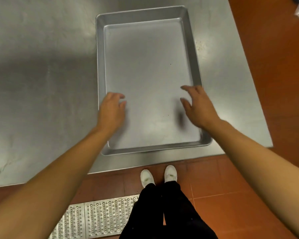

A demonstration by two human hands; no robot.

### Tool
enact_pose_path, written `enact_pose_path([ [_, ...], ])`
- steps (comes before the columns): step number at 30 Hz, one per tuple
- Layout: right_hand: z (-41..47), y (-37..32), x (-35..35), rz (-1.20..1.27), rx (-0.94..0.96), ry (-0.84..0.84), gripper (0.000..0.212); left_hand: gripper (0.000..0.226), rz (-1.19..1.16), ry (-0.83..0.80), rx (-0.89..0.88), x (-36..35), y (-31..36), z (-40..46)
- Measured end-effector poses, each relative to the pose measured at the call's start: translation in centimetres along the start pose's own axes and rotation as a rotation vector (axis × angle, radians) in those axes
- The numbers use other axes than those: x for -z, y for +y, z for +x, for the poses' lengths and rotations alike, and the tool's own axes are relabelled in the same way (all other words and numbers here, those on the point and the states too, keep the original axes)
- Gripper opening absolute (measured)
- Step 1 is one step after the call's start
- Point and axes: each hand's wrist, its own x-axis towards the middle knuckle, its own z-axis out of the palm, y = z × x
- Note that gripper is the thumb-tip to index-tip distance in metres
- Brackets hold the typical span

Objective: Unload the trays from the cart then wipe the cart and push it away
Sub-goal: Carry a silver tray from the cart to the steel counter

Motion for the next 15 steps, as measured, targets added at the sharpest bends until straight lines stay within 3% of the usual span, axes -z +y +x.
enact_pose_path([
  [4,-5.4,-0.8,-1.7,-0.026,0.023,-0.169,0.047,0.028,-0.03,-0.116,-0.008,-1.0,2.0,-5.9],
  [12,-11.1,0.6,-2.3,-0.132,0.062,-0.262,0.041,0.031,0.129,-0.14,-0.018,-1.1,0.4,-13.7],
  [15,-12.3,1.7,-2.2,-0.197,0.085,-0.3,0.035,0.033,0.267,-0.22,-0.032,-1.1,-1.0,-15.5],
])
